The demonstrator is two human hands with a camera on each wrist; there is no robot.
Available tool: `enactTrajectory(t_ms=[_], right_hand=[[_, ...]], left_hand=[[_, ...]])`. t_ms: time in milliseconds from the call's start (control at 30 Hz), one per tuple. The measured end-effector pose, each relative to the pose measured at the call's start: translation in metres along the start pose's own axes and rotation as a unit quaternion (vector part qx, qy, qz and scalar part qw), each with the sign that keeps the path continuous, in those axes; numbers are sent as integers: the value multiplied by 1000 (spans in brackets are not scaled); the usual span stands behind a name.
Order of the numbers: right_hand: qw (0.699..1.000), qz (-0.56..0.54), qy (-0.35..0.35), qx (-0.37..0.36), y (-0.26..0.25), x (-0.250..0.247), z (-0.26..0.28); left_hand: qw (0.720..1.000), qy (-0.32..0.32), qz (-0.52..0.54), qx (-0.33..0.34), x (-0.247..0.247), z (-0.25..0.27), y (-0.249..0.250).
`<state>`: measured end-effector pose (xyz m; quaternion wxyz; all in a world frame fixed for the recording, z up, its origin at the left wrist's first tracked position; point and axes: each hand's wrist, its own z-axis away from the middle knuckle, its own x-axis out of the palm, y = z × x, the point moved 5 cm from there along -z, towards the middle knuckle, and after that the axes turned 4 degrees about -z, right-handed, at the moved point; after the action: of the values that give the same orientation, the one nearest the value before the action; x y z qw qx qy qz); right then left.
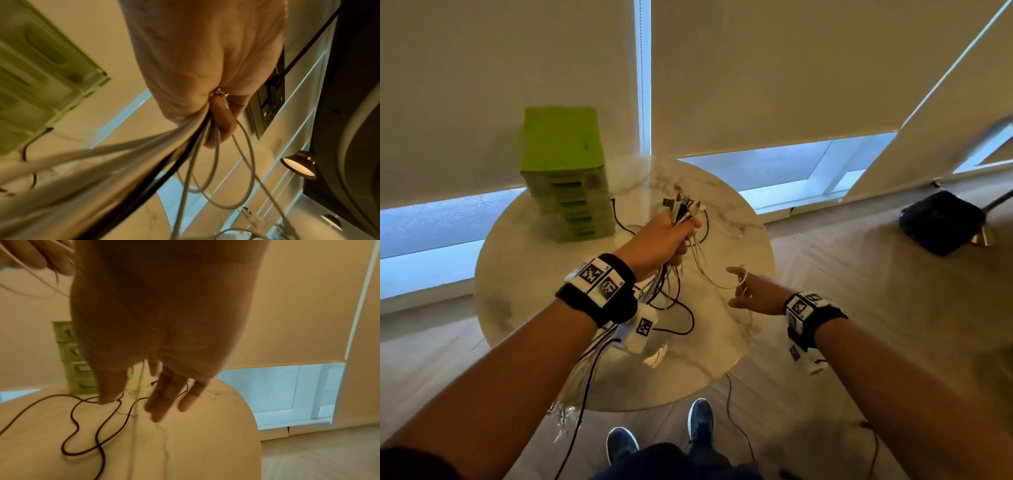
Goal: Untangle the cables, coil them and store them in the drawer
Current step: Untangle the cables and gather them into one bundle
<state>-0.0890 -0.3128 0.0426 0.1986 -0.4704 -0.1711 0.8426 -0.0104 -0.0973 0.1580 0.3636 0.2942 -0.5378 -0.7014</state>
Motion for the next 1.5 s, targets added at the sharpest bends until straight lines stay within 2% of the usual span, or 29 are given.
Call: enactTrajectory(t_ms=[100, 167, 233, 367, 433, 500, 567, 600, 700, 800, 900, 967, 1033, 1100, 1167, 1200, 1233, 1267, 1300, 1367, 1433, 1500], right_hand=[[992, -77, 54, -84, -14, -2, 21], [989, -86, 63, -103, -24, -1, 27], [991, -83, 60, -91, -22, -2, 32], [998, 40, 31, 46, 29, -7, 45], [984, 107, 0, 140, 64, -8, 53], [976, 120, -41, 177, 87, -7, 60], [980, 106, -54, 158, 93, -9, 66], [985, 105, -38, 132, 91, -12, 68], [998, 52, 20, 20, 72, -21, 66], [996, -24, 38, -74, 47, -30, 62], [989, -98, 62, -93, 46, -39, 63], [987, -108, 94, -74, 65, -44, 63], [991, -90, 99, -15, 102, -45, 62], [994, -54, 39, 91, 148, -35, 63], [976, 35, -69, 204, 186, -19, 69], [961, 90, -103, 242, 198, -14, 73], [954, 123, -105, 254, 205, -11, 73], [961, 113, -84, 239, 202, -12, 72], [978, 68, -39, 192, 193, -15, 69], [998, -33, 52, 27, 150, -30, 66], [985, -85, 124, -87, 107, -44, 68], [970, -118, 177, -116, 79, -53, 71]], left_hand=[[1000, -15, 4, -13, 30, -9, -6], [999, -32, 11, -16, 49, -14, -8], [999, -40, 17, -15, 63, -18, -8], [999, -42, 29, -15, 82, -27, -5], [998, -41, 32, -29, 89, -31, -7], [998, -34, 26, -41, 96, -37, -12], [998, -30, 20, -45, 106, -42, -17], [998, -30, 20, -48, 111, -45, -20], [998, -22, 21, -55, 128, -54, -25], [998, -13, 13, -52, 142, -63, -27], [998, 11, 21, -51, 147, -70, -29], [998, 26, 30, -45, 146, -74, -29], [998, 32, 42, -34, 144, -76, -26], [998, 29, 52, -20, 144, -78, -22], [999, 20, 47, -6, 147, -81, -19], [999, 11, 39, 0, 150, -83, -19], [1000, 1, 27, 6, 154, -84, -18], [1000, -9, 11, 12, 158, -86, -19], [1000, -16, -2, 18, 163, -87, -19], [999, -20, -15, 28, 174, -89, -19], [999, -18, -23, 35, 184, -92, -19], [999, -12, -31, 36, 189, -95, -19]])
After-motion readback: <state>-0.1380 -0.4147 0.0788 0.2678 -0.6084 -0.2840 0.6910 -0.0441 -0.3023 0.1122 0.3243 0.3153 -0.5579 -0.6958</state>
